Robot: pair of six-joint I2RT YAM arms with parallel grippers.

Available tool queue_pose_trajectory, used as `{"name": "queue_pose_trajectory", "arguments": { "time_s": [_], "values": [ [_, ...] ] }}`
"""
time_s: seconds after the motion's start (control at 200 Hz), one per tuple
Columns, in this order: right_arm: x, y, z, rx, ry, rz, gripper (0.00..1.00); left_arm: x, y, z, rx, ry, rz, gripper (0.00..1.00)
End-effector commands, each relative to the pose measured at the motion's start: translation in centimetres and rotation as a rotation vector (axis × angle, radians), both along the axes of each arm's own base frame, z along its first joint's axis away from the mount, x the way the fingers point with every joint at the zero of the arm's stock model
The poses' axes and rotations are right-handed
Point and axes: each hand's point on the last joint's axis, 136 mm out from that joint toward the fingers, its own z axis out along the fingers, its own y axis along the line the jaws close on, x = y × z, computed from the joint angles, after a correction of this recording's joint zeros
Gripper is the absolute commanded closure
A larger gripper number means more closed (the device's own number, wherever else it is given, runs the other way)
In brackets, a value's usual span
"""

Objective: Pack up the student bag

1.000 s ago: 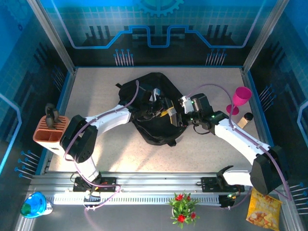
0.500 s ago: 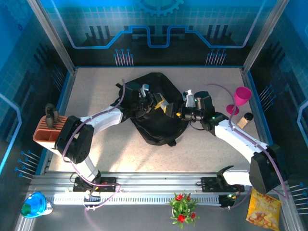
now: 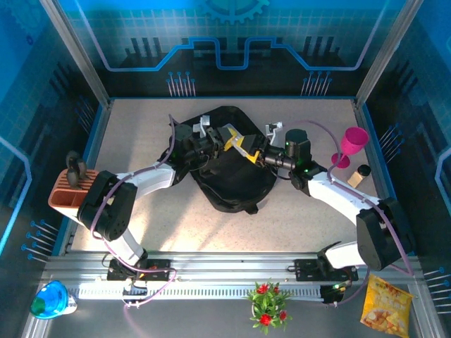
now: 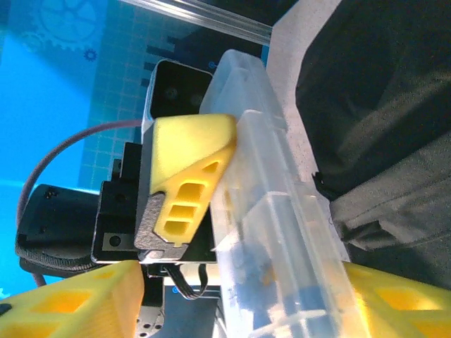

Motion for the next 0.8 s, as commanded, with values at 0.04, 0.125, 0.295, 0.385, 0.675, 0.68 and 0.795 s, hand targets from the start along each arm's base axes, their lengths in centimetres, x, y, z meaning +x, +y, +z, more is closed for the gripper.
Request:
{"name": "queue_pose_trajectory", "arguments": {
  "time_s": [0.04, 0.125, 0.295, 0.385, 0.675, 0.68, 0.795],
  "values": [
    [0.4, -0.4, 0.8, 0.052, -0.019, -0.009, 0.47, -0.3, 0.3, 1.4, -0.055, -0.048, -0.018, 0.81],
    [0.5, -0.6, 0.4, 0.046, -0.004, -0.014, 0.58, -0.3, 0.4, 1.1, -0.052, -0.039, -0.014, 0.76],
    [0.6, -1.2, -0.6, 0.008, 0.022, -0.033, 0.74, -0.3, 1.0, 0.0, -0.021, -0.022, 0.000, 0.61],
    [0.4, -1.7, -1.4, -0.032, 0.036, -0.045, 0.76, -0.3, 1.9, -1.2, 0.034, -0.007, 0.021, 0.51],
    [-1.0, -4.9, -5.5, -0.220, 0.148, -0.109, 0.76, -0.8, 7.6, -8.2, 0.605, 0.067, 0.103, 0.32],
    [-1.0, -4.9, -5.5, -0.224, 0.149, -0.109, 0.76, -0.8, 7.7, -8.3, 0.613, 0.069, 0.104, 0.32],
    [-1.4, -5.7, -6.0, -0.277, 0.157, -0.124, 0.76, -0.5, 8.4, -9.3, 0.742, 0.049, 0.074, 0.33]
  ]
}}
